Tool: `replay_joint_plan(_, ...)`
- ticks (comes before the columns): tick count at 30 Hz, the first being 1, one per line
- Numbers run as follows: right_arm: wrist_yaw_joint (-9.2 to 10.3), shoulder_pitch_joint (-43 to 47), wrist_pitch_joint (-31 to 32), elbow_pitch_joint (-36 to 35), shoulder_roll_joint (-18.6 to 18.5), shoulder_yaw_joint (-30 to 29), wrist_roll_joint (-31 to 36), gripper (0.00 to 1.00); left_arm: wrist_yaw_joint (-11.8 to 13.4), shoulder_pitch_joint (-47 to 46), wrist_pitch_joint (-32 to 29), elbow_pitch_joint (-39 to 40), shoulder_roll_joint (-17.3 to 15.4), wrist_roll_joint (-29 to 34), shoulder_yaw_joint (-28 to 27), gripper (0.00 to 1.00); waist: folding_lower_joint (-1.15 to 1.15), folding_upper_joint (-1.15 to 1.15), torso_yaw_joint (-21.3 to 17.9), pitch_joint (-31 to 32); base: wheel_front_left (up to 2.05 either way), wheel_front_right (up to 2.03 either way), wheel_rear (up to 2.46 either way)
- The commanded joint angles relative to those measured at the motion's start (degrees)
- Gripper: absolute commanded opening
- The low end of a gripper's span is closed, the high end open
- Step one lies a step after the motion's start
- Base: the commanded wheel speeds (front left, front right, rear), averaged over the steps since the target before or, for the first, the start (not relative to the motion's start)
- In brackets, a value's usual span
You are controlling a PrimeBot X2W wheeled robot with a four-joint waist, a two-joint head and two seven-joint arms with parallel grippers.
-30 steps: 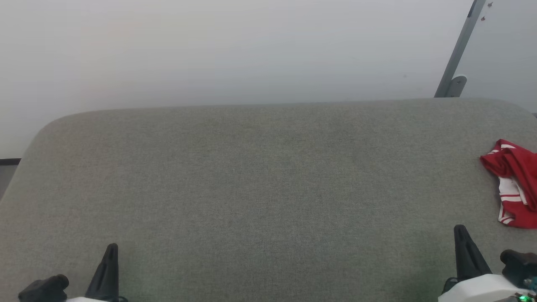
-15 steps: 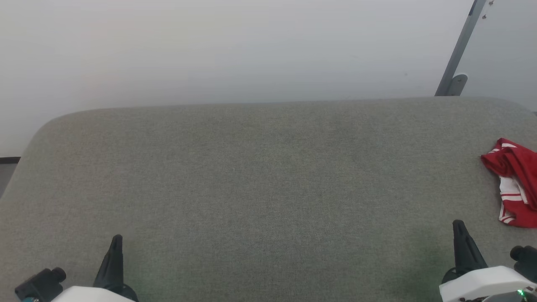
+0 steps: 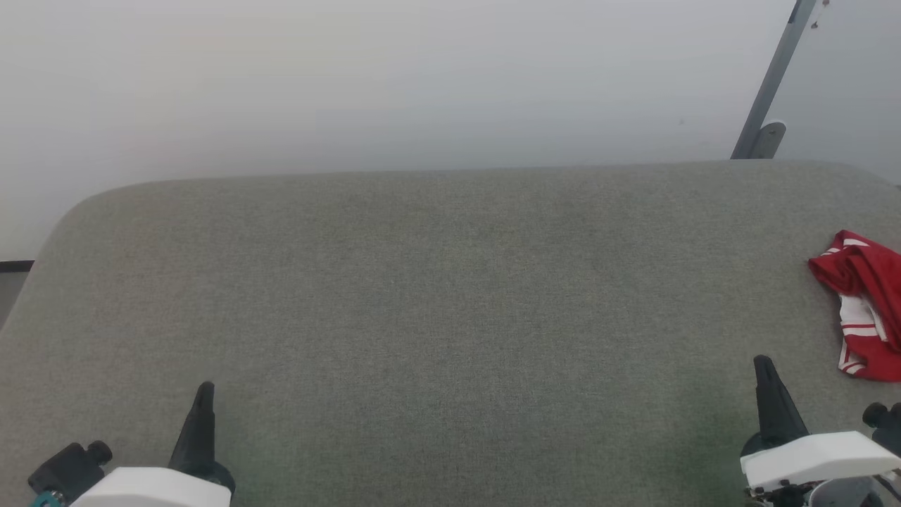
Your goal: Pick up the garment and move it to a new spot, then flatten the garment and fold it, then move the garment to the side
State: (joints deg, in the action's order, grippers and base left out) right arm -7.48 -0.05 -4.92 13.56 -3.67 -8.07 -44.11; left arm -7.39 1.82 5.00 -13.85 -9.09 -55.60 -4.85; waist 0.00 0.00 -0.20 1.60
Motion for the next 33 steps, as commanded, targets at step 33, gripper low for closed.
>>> replay_joint_plan(33, -0.02, -3.83, 5.57, -0.05, 0.36, 0.71, -23.26, 0.0, -0.11, -4.96, -5.58, 0.29, 2.75, -17.96, -1.08, 0.0, 0.0, 0.0, 0.08, -0.67, 0.0, 0.0, 0.0)
